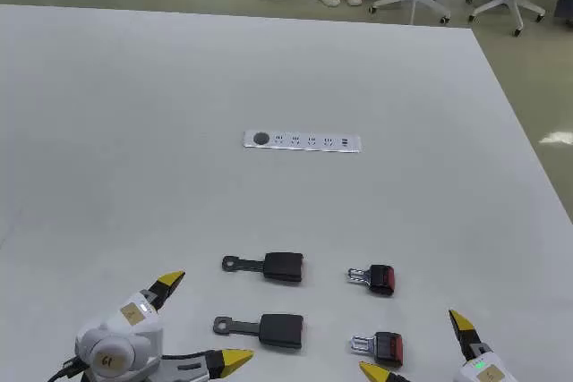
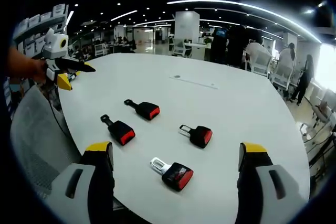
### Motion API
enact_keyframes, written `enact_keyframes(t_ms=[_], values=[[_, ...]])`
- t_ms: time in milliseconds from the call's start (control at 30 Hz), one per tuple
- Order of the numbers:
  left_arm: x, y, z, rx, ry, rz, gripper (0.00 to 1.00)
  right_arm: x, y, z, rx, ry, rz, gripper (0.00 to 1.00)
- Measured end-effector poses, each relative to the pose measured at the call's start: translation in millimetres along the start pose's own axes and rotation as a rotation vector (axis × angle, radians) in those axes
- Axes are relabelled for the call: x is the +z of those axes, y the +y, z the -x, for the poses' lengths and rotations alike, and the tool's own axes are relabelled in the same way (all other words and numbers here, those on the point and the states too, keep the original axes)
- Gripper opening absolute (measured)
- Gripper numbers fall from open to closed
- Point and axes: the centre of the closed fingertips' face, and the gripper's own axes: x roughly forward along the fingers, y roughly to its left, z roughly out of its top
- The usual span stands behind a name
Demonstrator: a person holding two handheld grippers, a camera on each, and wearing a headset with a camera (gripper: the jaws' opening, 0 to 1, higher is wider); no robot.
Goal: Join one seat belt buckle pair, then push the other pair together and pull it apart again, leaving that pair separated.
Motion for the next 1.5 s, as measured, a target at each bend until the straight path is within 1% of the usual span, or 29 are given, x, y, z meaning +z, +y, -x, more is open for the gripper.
enact_keyframes(t_ms=[100, 433, 600, 700, 867, 1067, 1267, 1400, 1500], values=[[-1.6, 1.6, 0.3, 0.000, 0.000, -0.001, 1.00, 1.3, 0.9, 1.2, -0.001, -0.004, 0.001, 0.99], [0.1, 2.8, 2.1, 0.003, -0.004, -0.003, 1.00, 6.0, 0.9, 3.4, -0.005, -0.009, 0.001, 0.99], [-0.7, 3.7, 1.4, 0.002, -0.002, -0.005, 1.00, 1.4, -1.5, 3.1, -0.004, -0.007, 0.002, 0.99], [0.7, 2.8, 1.4, 0.003, -0.005, -0.005, 1.00, 1.0, -1.5, 4.1, -0.005, -0.007, 0.000, 0.99], [-2.2, 1.1, 2.0, 0.000, 0.002, -0.006, 1.00, -1.5, -3.2, 5.7, -0.007, -0.005, 0.000, 0.99], [-1.1, -2.8, 4.5, 0.000, 0.008, 0.000, 1.00, -2.8, -3.5, 7.6, -0.009, -0.002, -0.004, 0.99], [-4.1, -2.1, 5.2, -0.001, 0.018, -0.004, 1.00, -7.0, -4.3, 6.4, -0.006, -0.003, -0.005, 0.99], [-4.8, -3.9, 5.3, -0.003, 0.023, -0.005, 1.00, -4.0, -1.4, 7.1, -0.004, -0.005, -0.002, 0.99], [-8.2, -2.5, 4.5, -0.005, 0.030, -0.002, 1.00, -2.9, -0.3, 7.6, -0.004, -0.006, -0.005, 0.99]])
